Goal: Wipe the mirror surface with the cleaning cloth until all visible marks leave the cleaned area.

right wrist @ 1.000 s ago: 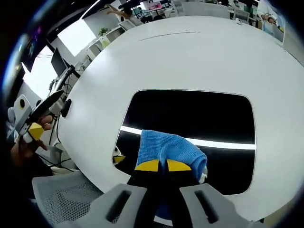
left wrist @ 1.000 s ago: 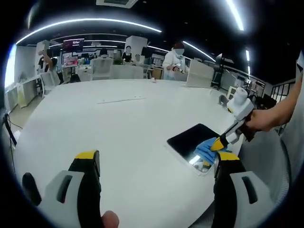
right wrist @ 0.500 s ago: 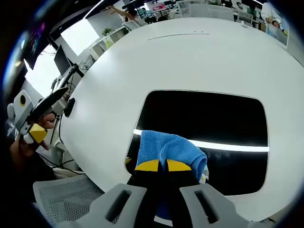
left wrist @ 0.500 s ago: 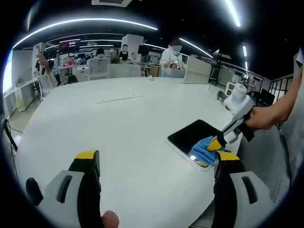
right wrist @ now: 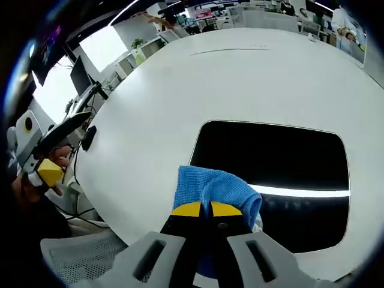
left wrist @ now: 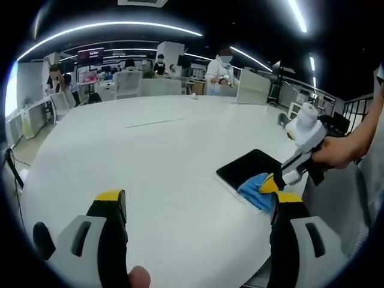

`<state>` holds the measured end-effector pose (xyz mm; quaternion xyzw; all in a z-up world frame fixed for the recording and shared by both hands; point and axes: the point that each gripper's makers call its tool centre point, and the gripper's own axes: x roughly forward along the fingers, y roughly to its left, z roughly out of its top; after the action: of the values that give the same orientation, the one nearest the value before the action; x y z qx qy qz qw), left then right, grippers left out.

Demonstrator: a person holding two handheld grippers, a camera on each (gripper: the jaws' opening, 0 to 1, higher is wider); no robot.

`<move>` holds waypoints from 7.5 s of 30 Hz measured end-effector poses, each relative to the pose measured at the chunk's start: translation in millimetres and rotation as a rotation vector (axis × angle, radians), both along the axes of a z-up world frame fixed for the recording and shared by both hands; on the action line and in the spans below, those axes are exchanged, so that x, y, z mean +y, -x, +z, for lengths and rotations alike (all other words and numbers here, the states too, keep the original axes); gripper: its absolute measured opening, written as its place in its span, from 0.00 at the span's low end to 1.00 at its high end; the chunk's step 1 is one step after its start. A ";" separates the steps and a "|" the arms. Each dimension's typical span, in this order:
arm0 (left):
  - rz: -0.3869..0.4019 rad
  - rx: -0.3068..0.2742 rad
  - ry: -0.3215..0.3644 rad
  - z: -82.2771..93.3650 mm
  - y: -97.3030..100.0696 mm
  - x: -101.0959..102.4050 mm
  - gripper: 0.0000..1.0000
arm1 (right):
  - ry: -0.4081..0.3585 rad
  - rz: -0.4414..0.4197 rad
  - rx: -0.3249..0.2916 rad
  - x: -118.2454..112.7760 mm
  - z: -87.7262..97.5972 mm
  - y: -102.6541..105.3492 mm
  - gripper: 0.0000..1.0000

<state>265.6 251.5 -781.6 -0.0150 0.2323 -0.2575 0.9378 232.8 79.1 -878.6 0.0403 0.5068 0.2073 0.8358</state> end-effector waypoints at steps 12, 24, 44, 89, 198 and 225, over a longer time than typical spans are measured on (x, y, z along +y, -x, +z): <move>-0.010 0.001 0.006 4.7 2.7 -6.9 0.99 | 0.011 0.034 0.002 9.0 0.3 2.5 0.00; 0.017 -0.001 0.027 4.7 4.2 -7.2 0.99 | 0.020 0.044 0.003 9.4 -0.6 2.0 0.00; 0.001 0.005 0.012 5.5 12.5 -3.2 0.99 | 0.049 0.082 -0.013 15.5 0.0 -16.9 0.00; 0.011 0.049 0.040 -1.3 0.3 -1.4 0.99 | 0.057 0.124 0.005 21.1 0.1 -95.6 0.00; -0.018 0.023 -0.005 1.6 -0.5 -36.8 0.99 | -0.017 0.092 0.083 -28.7 0.2 18.1 0.00; -0.051 0.044 -0.011 -6.2 2.1 -45.0 0.99 | -0.037 0.116 0.107 -34.5 0.4 32.8 0.00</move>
<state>263.5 206.5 -787.8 -0.0096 0.2547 -0.2796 0.9257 200.0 44.6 -878.3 0.0371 0.5485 0.2622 0.7931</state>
